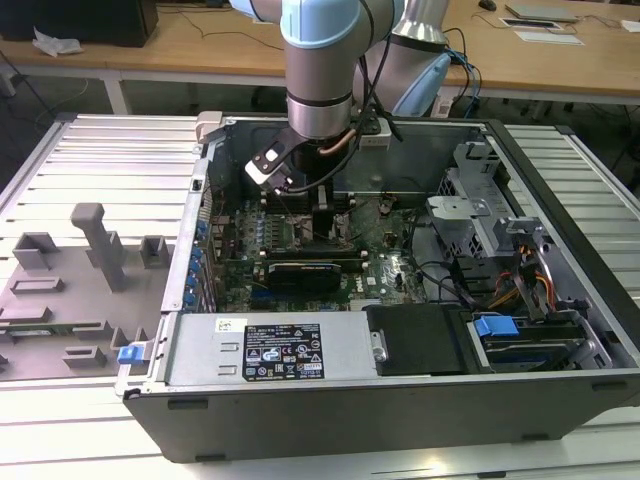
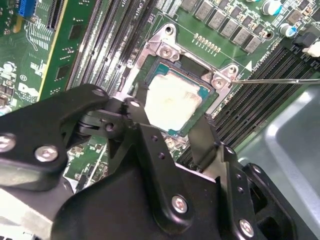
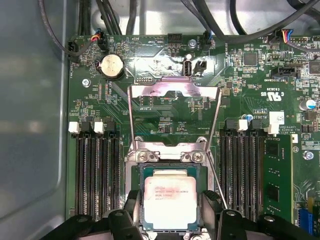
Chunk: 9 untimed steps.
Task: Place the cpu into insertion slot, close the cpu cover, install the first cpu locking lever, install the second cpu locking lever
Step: 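Place the cpu into insertion slot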
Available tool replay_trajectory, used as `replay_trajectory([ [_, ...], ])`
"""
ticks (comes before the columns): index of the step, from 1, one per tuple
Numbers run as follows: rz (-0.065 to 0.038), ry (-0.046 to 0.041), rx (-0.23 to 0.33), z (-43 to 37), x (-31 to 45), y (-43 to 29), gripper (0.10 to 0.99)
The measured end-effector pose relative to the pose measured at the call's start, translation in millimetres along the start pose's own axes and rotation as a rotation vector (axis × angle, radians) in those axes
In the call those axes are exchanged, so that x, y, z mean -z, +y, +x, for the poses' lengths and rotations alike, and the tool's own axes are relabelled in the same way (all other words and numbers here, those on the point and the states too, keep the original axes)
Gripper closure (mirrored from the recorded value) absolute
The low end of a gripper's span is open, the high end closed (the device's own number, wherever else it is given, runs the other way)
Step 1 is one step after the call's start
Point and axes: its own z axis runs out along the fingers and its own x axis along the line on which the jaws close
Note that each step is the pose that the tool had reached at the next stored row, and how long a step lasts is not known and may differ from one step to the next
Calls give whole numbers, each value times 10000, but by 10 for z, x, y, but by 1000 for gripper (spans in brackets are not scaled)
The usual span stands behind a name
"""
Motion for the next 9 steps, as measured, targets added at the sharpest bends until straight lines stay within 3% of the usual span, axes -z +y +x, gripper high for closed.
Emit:
replay_trajectory([
  [1,0,8,-1,0,0,0,494],
  [3,0,29,-2,0,0,0,741],
  [5,0,40,-3,0,0,0,741],
  [6,1,51,-4,0,0,0,804],
  [7,0,58,-4,0,0,0,925],
  [8,1,63,-5,0,0,0,980],
  [9,1,70,-5,0,0,0,980],
])
